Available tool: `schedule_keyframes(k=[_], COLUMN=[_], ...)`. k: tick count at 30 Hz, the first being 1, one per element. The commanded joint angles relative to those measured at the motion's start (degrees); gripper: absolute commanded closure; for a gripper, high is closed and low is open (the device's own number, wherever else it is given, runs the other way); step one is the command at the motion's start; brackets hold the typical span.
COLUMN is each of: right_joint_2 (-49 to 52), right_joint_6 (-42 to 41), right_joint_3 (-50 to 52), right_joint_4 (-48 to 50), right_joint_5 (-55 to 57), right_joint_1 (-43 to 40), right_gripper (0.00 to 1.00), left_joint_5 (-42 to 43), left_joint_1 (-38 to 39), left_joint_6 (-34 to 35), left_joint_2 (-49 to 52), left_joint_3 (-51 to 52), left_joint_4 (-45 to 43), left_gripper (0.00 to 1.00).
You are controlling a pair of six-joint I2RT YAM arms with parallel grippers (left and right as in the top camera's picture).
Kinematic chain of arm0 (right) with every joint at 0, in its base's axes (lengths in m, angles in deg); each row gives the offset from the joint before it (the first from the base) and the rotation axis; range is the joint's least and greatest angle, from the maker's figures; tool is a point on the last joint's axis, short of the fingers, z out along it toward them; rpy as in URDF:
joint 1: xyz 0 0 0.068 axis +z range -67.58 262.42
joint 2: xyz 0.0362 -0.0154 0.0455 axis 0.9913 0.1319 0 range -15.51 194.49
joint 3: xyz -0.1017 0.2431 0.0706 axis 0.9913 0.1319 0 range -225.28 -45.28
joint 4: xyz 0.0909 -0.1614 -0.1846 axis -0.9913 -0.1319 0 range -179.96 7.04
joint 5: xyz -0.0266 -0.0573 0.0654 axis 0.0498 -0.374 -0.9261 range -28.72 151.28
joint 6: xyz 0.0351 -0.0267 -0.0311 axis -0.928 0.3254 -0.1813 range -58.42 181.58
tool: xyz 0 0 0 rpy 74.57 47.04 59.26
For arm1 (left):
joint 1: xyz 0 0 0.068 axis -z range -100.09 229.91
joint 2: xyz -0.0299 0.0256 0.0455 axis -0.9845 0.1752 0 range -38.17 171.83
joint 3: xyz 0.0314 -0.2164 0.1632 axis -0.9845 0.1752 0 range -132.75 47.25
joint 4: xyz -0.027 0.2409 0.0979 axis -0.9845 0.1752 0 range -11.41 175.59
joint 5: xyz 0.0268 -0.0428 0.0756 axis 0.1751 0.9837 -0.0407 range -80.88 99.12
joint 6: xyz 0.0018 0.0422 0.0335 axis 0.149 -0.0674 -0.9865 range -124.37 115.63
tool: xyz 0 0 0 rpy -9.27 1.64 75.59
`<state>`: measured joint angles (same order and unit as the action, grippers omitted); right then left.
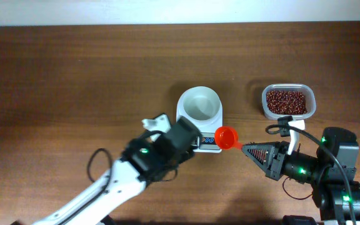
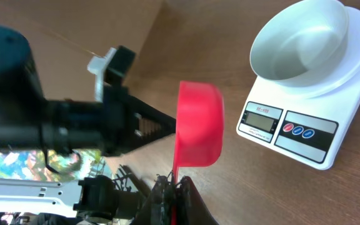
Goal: Scoop and weigh 50g on scale
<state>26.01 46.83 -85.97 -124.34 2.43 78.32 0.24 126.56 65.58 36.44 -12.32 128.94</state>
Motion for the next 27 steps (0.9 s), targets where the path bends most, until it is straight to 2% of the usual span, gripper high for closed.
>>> schedule_keyframes(k=[1,3,6,10,16,27], right_joint_2=[-0.28,-0.28,-0.28,-0.28,-0.28,-0.28], right_joint_6=[-0.02,-3.80,-5.27,-6.56,-14.71,-14.71], right_joint_3=[0.13,0.13,0.13,0.13,0.13,0.13], right_joint_4=[0.72,1.95,2.82,2.34,0.81,0.85], right_joint_5=[1.62,1.66,2.54,9.84,23.67,28.74], right_joint_1=[-0.55,-0.55,-0.55,-0.55,-0.52,-0.52], right_gripper=[0.96,0.96,0.96,0.96,0.96,0.96], left_joint_5=[-7.41,-7.41,-6.47,-5.53,-5.99,-6.62], left_joint_1=[3.56,4.11,4.11,4.11,4.52,4.59], left_joint_6=[-1.27,-1.27,-1.27,-1.88,-14.36,-14.32], left_joint_2=[5.55,8.81,12.83,16.52,18.58,25.59], left_joint_3=[-0.09,-0.09,-0.09,-0.09,-0.04,0.07], left_joint_4=[-2.23,-2.36,-3.17,-5.62,-15.39,-24.04], left_gripper=[1.00,1.00,1.00,1.00,1.00,1.00])
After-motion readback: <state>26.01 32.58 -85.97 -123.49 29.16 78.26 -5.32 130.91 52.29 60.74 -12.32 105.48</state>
